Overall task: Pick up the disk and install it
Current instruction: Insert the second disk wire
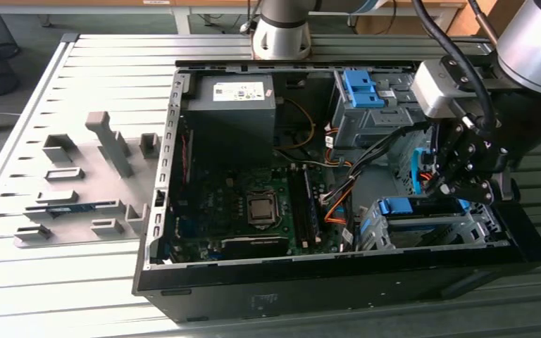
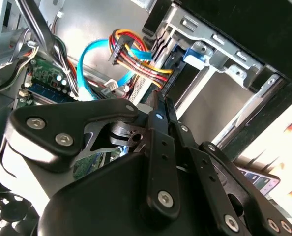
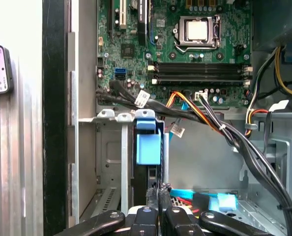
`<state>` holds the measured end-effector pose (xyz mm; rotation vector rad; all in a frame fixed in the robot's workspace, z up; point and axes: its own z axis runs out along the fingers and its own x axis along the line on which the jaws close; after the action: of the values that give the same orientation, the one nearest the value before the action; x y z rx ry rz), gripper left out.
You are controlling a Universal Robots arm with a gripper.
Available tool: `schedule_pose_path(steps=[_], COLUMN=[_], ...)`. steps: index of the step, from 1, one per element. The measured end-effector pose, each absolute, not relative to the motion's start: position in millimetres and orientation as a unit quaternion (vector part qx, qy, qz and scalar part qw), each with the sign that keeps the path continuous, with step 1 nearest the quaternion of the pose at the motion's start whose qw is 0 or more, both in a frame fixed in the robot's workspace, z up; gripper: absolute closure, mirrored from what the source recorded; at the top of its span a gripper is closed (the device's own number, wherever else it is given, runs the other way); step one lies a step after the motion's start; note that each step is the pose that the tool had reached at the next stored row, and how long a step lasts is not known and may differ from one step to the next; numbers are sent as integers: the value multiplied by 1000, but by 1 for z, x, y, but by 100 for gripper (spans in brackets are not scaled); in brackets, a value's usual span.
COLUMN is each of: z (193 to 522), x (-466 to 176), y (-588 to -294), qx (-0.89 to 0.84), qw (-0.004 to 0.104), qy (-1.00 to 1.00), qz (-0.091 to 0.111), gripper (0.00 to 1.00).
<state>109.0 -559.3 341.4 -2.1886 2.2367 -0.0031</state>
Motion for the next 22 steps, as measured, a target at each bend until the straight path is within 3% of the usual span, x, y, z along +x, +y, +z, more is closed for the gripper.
schedule_pose_path(steps=[22], z=[368], x=[96], y=[-559], qx=[-699], qw=[9], qy=[715], qz=[1], gripper=[84])
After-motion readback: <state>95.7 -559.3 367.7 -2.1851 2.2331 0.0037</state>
